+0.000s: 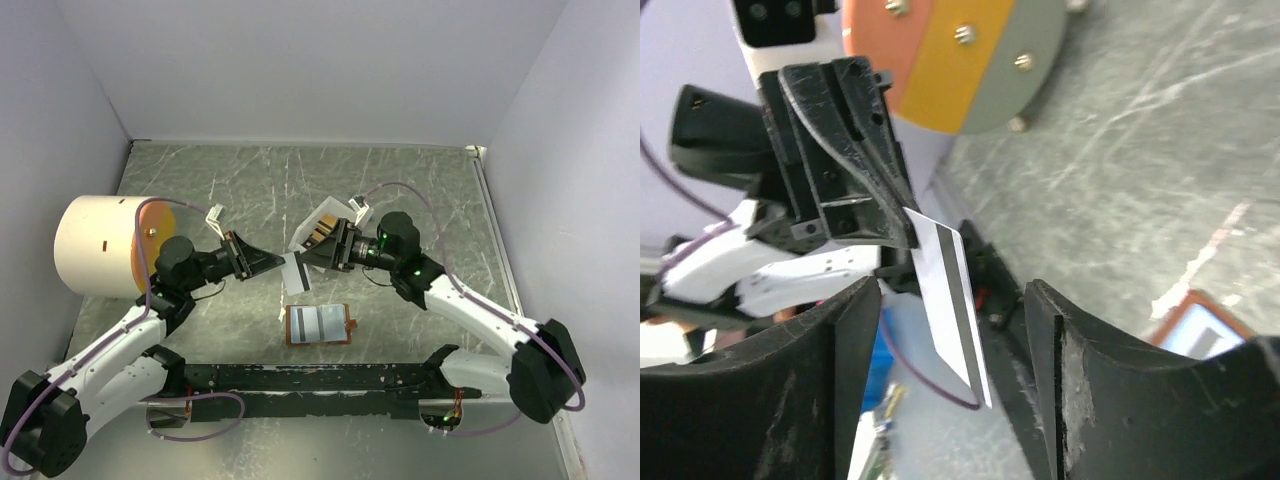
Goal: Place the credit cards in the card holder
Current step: Pick up the credit card from the storage box, then insert the credit card into the card holder.
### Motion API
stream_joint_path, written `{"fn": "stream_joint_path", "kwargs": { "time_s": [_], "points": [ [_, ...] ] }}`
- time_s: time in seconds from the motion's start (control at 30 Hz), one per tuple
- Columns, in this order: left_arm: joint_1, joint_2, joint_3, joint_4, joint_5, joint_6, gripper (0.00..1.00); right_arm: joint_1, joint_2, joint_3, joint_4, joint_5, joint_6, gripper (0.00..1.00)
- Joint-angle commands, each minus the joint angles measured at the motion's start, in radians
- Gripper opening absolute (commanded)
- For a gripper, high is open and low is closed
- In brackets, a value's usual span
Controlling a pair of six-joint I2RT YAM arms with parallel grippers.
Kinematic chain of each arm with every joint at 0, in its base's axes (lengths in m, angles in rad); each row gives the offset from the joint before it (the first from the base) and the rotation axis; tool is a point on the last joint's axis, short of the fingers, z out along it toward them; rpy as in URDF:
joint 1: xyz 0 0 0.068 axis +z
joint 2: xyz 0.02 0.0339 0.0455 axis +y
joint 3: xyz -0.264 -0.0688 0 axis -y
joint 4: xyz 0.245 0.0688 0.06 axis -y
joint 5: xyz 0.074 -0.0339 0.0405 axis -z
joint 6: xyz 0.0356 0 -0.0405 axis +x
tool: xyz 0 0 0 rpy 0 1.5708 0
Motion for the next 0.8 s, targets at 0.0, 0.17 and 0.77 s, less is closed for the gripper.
{"fn": "stream_joint_path", "kwargs": {
  "time_s": [0.0, 0.17, 0.77],
  "points": [
    [0.005, -0.026, -0.015, -0.110, -0.017, 0.088, 0.07, -0.003, -0.095, 0.040, -0.360, 0.213, -0.222, 0.61],
    [0.003, 0.014, -0.068, -0.130, -0.030, 0.121, 0.07, -0.003, -0.140, -0.018, -0.495, 0.339, -0.281, 0.57],
    [-0.176, 0.387, -0.165, 0.212, -0.110, 0.023, 0.07, 0.013, -0.006, -0.168, -0.558, 0.459, -0.368, 0.37]
  ]
}}
